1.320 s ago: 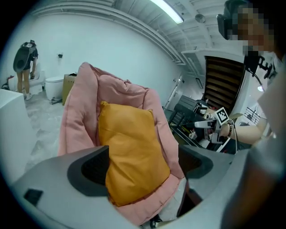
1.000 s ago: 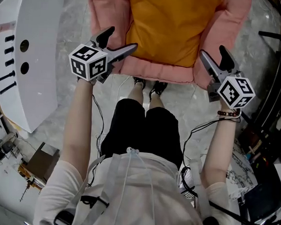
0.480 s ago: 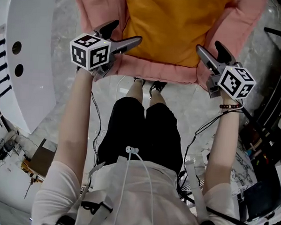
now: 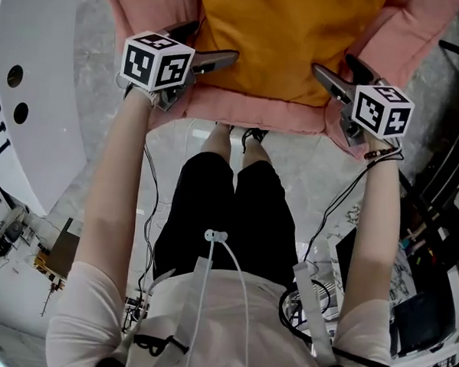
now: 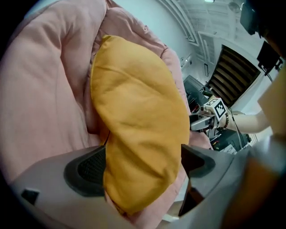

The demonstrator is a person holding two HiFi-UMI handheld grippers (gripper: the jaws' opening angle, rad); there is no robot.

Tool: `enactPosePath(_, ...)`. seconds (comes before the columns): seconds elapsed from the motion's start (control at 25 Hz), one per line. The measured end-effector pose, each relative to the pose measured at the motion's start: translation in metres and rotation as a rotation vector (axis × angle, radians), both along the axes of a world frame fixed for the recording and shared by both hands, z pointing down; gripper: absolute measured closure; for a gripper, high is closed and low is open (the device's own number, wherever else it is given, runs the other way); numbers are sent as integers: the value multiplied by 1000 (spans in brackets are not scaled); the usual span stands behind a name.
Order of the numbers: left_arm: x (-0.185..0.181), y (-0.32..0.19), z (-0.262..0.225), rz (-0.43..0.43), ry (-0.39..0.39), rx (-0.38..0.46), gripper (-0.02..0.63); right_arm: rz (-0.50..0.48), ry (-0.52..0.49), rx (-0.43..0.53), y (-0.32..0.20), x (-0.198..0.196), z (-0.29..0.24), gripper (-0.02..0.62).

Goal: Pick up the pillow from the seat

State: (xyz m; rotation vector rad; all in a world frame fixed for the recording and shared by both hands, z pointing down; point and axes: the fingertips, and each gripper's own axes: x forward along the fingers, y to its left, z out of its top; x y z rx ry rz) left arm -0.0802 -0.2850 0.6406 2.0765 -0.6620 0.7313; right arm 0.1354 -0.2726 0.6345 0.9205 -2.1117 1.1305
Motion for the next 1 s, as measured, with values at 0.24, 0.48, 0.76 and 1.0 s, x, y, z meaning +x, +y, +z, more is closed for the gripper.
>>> enactPosePath(0.24,2,-5,27,-5,-48,-45,68,-56,10,-40,-4,-12,23,183)
enactPosePath(0.48,14,-12,55,18,-110,-94,32,-117,130,-56,-8,-5,58,175)
enactPosePath(0.76,31,-15,75,31,-105,-123,28,-144,139,-74,-11,-18,65,176)
enactPosePath(1.0,35,-20,84,-17,-82,-107,29,-144,187,-58,-18,-30,78,178)
